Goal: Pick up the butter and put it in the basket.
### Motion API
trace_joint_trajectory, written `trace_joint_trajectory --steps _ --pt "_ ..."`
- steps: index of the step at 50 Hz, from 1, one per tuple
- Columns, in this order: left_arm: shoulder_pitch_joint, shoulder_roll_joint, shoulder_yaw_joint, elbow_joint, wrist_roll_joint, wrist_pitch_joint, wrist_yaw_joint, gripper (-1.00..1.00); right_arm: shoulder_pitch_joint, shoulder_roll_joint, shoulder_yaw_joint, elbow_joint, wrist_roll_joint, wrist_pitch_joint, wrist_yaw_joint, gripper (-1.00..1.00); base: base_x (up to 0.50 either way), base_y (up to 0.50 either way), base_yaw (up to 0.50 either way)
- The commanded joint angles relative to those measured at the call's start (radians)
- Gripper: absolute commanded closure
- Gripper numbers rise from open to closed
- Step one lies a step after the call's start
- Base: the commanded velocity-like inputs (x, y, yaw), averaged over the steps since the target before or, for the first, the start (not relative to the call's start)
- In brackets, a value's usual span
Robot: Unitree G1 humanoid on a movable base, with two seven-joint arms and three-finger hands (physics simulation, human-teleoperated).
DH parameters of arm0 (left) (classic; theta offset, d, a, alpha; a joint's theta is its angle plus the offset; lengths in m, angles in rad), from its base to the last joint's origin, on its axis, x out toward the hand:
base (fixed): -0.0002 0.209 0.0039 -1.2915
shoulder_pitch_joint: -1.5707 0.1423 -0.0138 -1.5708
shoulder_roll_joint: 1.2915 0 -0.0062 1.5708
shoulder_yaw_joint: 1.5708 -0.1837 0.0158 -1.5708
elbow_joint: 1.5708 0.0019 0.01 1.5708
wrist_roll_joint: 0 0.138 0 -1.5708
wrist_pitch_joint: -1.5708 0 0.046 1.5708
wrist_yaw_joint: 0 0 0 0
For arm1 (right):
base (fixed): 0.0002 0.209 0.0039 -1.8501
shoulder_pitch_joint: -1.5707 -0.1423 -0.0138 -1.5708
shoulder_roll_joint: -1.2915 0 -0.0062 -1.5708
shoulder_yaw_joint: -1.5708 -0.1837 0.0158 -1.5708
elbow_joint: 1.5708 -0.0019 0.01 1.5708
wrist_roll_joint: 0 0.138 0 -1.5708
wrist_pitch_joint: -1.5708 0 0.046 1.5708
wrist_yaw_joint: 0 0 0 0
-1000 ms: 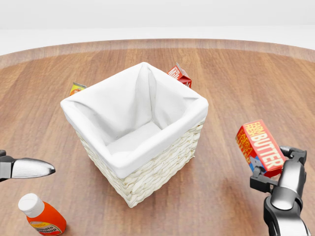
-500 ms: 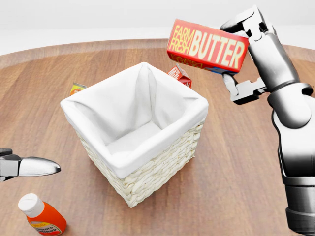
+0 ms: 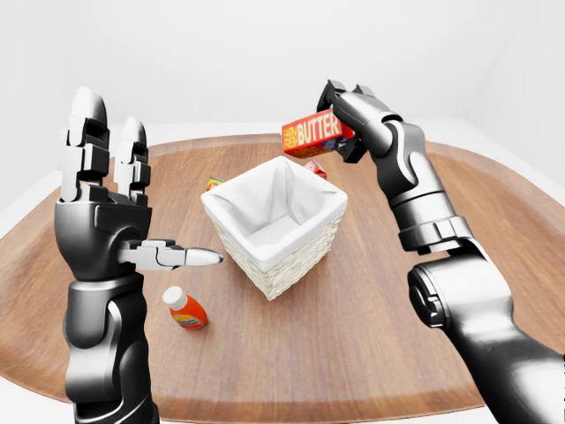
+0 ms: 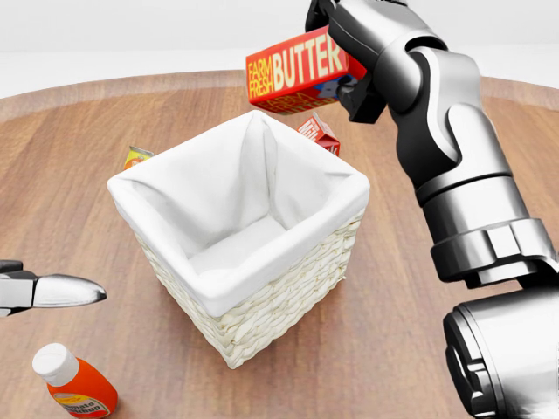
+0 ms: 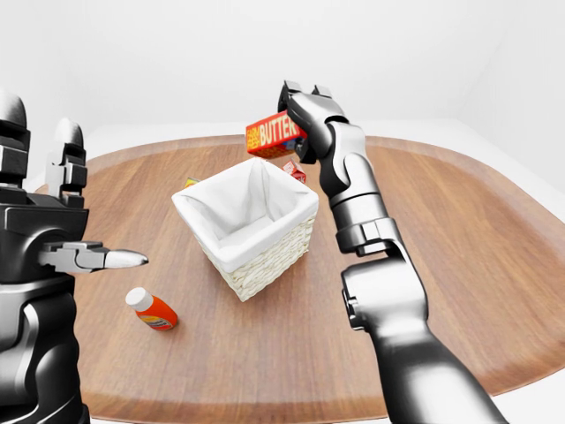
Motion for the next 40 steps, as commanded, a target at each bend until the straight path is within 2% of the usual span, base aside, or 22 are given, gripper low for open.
trace_joint_trajectory --steps 1,12,23,40 --pt "-0.002 0.003 0.004 0.020 -0.008 0.000 0.000 -1.00 -0.134 0.089 0.030 0.197 -0.135 0.000 -0.074 1.00 0.00 0.00 0.00" --pt "0.002 0.002 0.001 0.023 -0.012 0.000 0.000 -1.00 -0.111 0.175 0.055 0.198 -0.228 0.000 -0.048 1.00 0.00 0.00 0.00" --pt "0.005 0.005 0.009 0.050 -0.016 0.000 -0.013 -1.00 -0.176 0.222 0.052 0.437 -0.198 0.000 -0.183 1.00 0.00 0.00 0.00" --pt "0.007 0.006 0.008 0.078 -0.017 0.000 -0.018 -1.00 -0.161 0.265 0.067 0.539 -0.199 0.000 -0.250 1.00 0.00 0.00 0.00"
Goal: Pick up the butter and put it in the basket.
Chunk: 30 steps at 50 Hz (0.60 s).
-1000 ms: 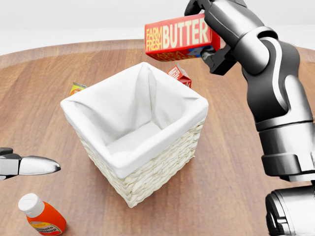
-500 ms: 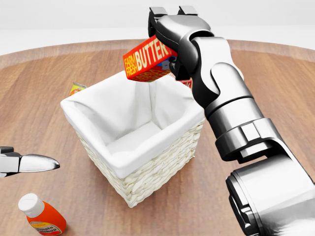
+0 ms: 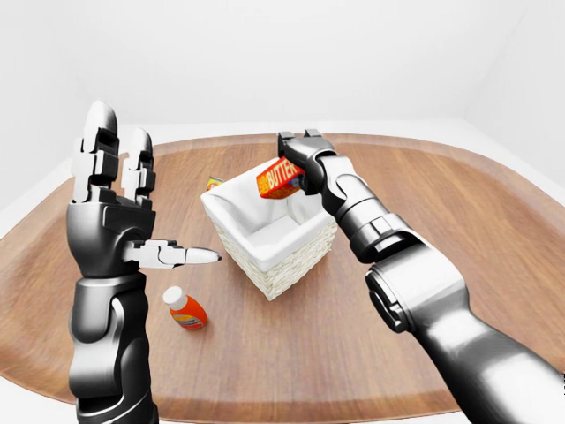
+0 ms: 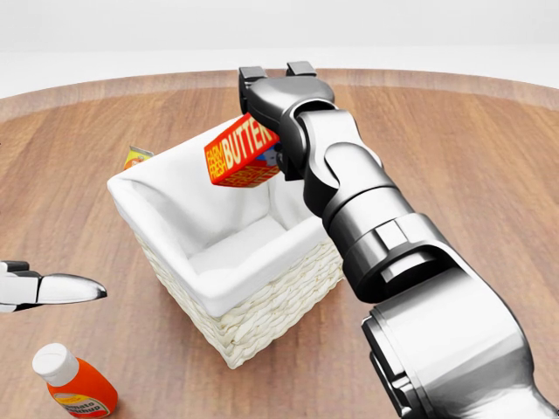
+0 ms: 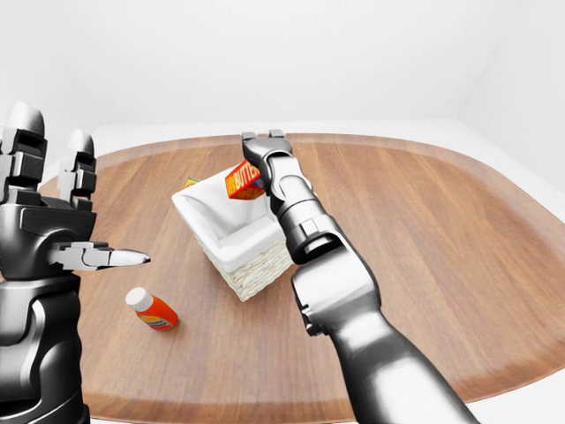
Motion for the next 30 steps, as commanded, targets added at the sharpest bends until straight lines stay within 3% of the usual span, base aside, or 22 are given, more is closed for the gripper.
trace_joint_trajectory --steps 1,30 --pt "0.002 0.001 0.002 0.021 -0.001 0.000 -0.005 -1.00 -0.008 0.028 -0.013 0.052 -0.017 0.000 -0.074 1.00 0.00 0.00 0.00" --pt "-0.002 0.010 0.008 0.080 -0.009 0.000 -0.015 -1.00 0.024 0.070 -0.030 0.101 -0.037 0.000 -0.102 1.00 0.00 0.00 0.00"
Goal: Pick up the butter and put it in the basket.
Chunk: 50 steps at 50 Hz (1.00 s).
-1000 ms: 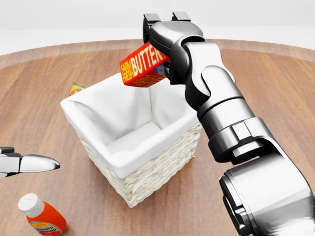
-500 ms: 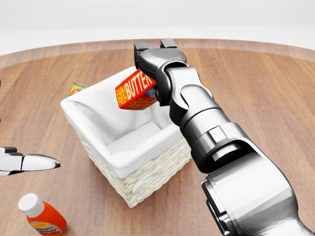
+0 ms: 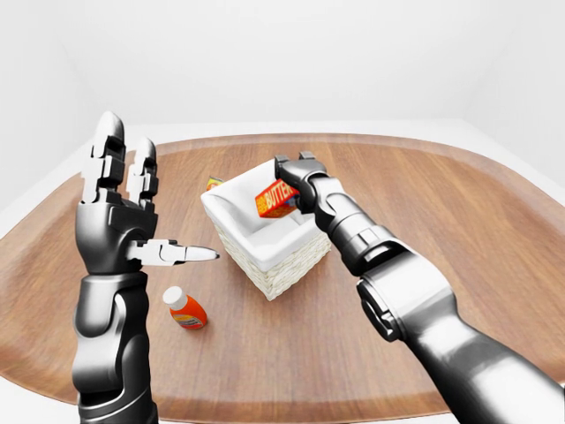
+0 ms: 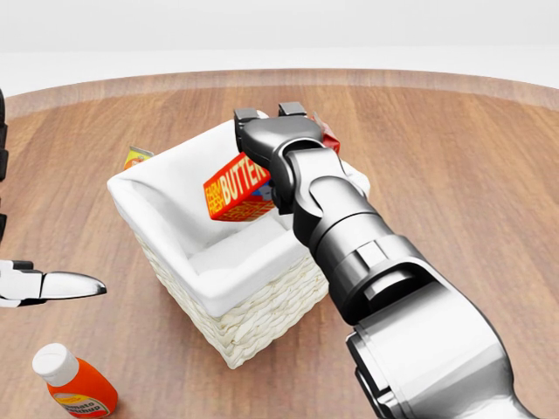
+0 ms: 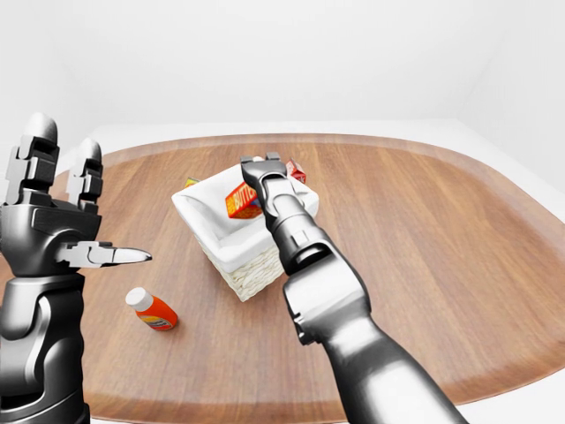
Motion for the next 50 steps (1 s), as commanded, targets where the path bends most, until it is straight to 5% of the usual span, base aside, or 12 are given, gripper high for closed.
trace_joint_trajectory --steps 1,12,13,14,33,50 --pt "-0.001 0.002 0.000 0.019 -0.002 0.000 -0.004 -1.00 -0.010 0.013 -0.027 -0.011 -0.006 0.000 -0.035 1.00 0.00 0.00 0.00" --pt "0.002 0.003 0.005 0.028 -0.008 0.000 -0.004 -1.00 0.005 0.017 -0.025 -0.004 -0.019 0.000 -0.046 1.00 0.00 0.00 0.00" --pt "0.002 0.004 0.005 0.030 -0.008 0.000 -0.004 -1.00 0.007 0.017 -0.023 -0.003 -0.025 0.000 -0.051 0.36 0.00 0.00 0.00" --pt "0.002 0.004 0.006 0.030 -0.009 0.000 -0.003 -1.00 0.007 0.017 -0.020 -0.003 -0.030 0.000 -0.052 -1.00 0.00 0.00 0.00" --pt "0.002 0.005 0.005 0.043 -0.013 0.000 -0.002 -1.00 -0.003 0.024 -0.032 -0.009 -0.025 0.000 -0.051 -1.00 0.00 0.00 0.00" --pt "0.001 0.001 -0.006 0.047 0.000 0.000 0.002 -1.00 -0.025 -0.014 -0.050 -0.113 0.140 0.000 0.038 -1.00 0.00 0.00 0.00"
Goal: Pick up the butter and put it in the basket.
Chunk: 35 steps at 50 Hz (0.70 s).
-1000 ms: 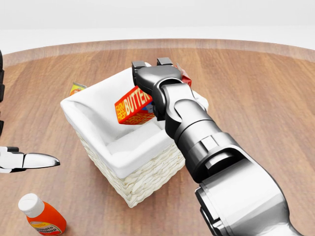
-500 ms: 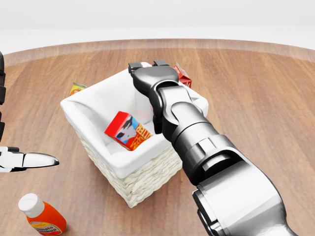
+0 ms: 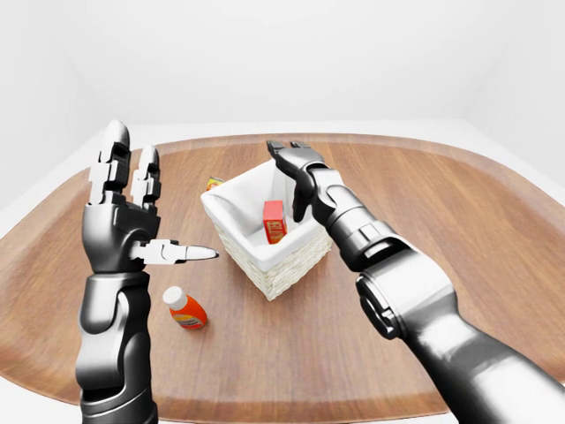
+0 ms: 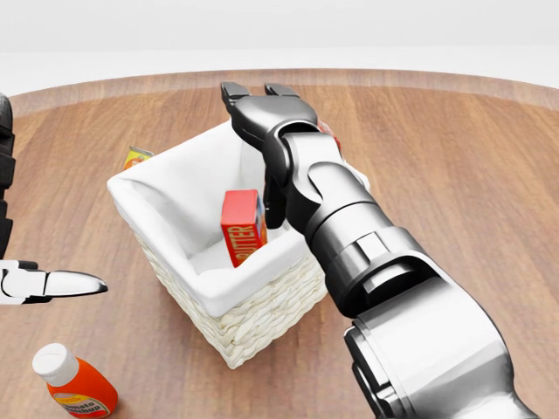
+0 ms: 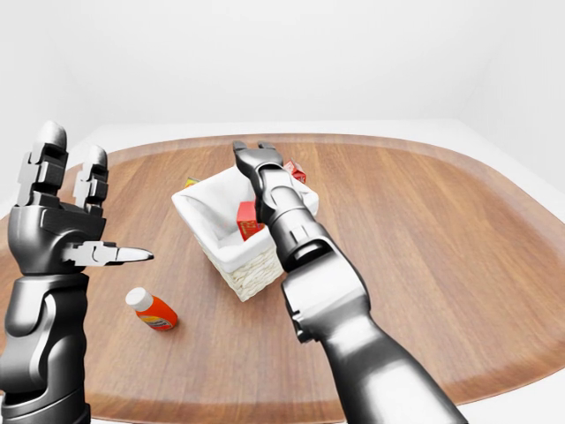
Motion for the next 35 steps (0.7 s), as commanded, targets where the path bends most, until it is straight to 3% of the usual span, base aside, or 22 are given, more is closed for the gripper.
trace_joint_trajectory --steps 1,9,19,24,28,35 --pt "-0.001 -0.002 -0.006 0.000 0.006 0.000 0.003 -1.00 0.002 -0.026 -0.008 -0.083 0.102 0.000 0.062 -1.00 0.00 0.00 0.00" --pt "0.010 -0.008 -0.011 -0.024 0.012 0.000 0.005 -1.00 0.128 -0.067 0.002 -0.397 0.168 0.000 0.216 -1.00 0.00 0.00 0.00" --pt "0.018 -0.020 -0.023 -0.063 0.029 0.000 0.003 -1.00 0.487 -0.107 -0.020 -1.219 0.130 0.000 0.567 -1.00 0.00 0.00 0.00" --pt "0.031 -0.031 -0.037 -0.087 0.045 0.000 0.000 -1.00 0.667 -0.109 -0.043 -1.611 0.115 0.000 0.567 -1.00 0.00 0.00 0.00" --pt "0.046 -0.041 -0.046 -0.104 0.058 0.000 -0.006 -1.00 0.768 -0.120 -0.061 -1.760 0.137 0.000 0.567 -1.00 0.00 0.00 0.00" --pt "0.098 -0.069 -0.074 -0.151 0.093 0.000 -0.035 -1.00 0.976 -0.144 -0.136 -1.930 0.350 0.000 0.567 -1.00 0.00 0.00 0.00"
